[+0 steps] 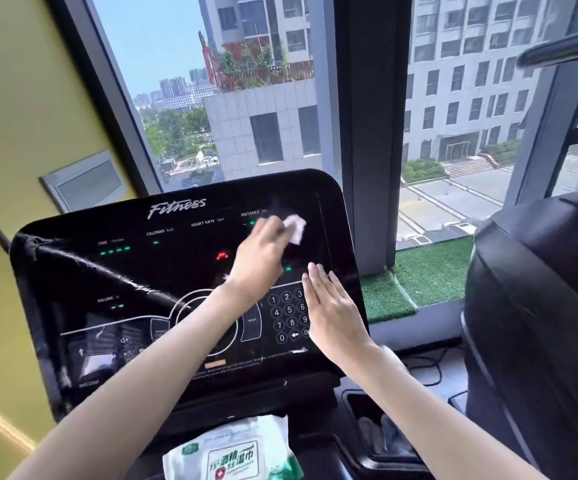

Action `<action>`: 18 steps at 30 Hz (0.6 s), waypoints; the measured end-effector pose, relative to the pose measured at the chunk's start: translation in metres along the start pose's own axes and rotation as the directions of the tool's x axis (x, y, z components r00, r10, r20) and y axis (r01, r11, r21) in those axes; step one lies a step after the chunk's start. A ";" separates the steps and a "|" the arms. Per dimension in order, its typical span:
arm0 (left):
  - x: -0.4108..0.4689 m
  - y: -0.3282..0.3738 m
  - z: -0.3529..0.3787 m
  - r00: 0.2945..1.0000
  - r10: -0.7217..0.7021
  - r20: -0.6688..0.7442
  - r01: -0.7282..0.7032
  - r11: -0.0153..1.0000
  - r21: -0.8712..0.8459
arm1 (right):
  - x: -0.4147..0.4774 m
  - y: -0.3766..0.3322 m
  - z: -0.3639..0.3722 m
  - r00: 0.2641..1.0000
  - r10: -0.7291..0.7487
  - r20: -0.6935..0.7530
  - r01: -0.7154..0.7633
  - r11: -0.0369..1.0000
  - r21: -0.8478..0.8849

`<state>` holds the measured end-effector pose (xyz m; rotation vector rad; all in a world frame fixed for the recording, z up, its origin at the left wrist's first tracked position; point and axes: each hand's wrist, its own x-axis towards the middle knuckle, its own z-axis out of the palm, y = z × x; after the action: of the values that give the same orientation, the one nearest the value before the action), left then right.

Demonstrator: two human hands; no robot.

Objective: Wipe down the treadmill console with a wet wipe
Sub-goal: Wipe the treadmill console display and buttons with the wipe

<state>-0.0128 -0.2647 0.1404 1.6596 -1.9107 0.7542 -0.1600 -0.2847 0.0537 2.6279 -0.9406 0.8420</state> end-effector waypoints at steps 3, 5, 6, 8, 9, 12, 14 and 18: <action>-0.015 -0.010 -0.003 0.957 0.272 0.105 -0.282 0.954 0.099 | 0.000 -0.001 0.000 1.000 0.004 0.011 -0.004 1.000 -0.022; -0.016 -0.028 -0.007 0.998 -0.019 -0.064 0.022 0.999 0.046 | 0.000 -0.001 0.001 1.000 0.006 0.012 -0.006 1.000 -0.023; -0.018 -0.031 -0.006 0.966 -0.202 -0.160 0.202 0.979 -0.021 | 0.000 -0.002 0.001 1.000 0.008 0.009 -0.008 1.000 -0.021; -0.025 -0.018 0.000 0.928 -0.304 -0.214 0.305 0.952 -0.032 | 0.001 -0.005 0.002 1.000 0.017 0.013 -0.017 1.000 -0.018; -0.030 -0.008 0.003 0.972 -0.188 -0.140 0.192 0.981 0.022 | 0.001 -0.007 0.001 1.000 0.024 0.020 -0.024 1.000 -0.017; -0.041 -0.013 0.001 0.984 0.175 0.037 -0.178 0.976 0.123 | 0.002 -0.011 0.000 0.999 0.042 0.024 -0.042 0.999 0.001; -0.037 -0.031 -0.006 0.989 -0.085 -0.121 0.094 0.993 0.076 | 0.001 -0.010 0.000 0.999 0.042 0.012 -0.042 0.999 0.008; -0.042 -0.011 0.003 0.965 -0.212 -0.151 0.224 0.972 0.070 | -0.002 -0.013 0.003 0.998 0.055 0.002 -0.055 0.998 0.028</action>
<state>0.0037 -0.2375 0.1105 1.7820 -1.5860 0.8518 -0.1517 -0.2750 0.0500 2.6371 -1.0130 0.8725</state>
